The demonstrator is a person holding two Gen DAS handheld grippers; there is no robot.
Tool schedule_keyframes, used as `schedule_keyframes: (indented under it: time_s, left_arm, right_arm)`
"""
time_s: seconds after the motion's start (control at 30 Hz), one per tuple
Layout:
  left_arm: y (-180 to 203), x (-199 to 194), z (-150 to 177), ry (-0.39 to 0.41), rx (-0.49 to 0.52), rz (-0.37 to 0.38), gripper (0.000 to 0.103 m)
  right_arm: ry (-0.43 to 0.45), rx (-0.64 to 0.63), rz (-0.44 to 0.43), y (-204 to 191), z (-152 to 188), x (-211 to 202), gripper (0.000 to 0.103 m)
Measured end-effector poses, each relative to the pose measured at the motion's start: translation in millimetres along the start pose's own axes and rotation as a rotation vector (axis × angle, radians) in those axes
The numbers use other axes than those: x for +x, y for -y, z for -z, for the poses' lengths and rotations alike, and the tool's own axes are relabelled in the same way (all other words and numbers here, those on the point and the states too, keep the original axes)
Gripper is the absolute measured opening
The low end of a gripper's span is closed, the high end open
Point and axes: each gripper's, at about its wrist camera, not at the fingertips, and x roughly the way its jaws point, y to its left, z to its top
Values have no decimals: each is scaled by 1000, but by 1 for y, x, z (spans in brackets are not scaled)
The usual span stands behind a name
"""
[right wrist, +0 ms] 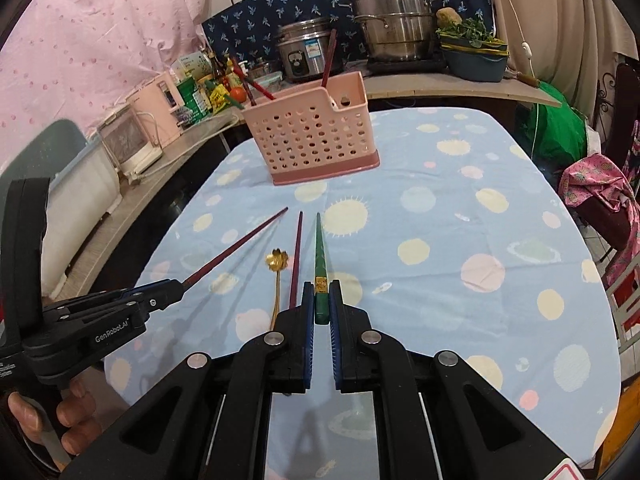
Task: Organize utensils
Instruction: 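Lift both held chopsticks and carry them above the pink holder, then open both tools to drop the chopsticks into the pink holder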
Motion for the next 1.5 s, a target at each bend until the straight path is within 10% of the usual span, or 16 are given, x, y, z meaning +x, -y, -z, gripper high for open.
schedule_keyframes:
  time_s: [1.07,1.5]
  left_arm:
    - [1,-101,-252,483,-60,105,7]
    - [-1,-74,-323,557,-65,2,7]
  right_arm:
    - [414,47,-55,2,-232,-24,8]
    - [455,48,-61,-12,-303,38,8]
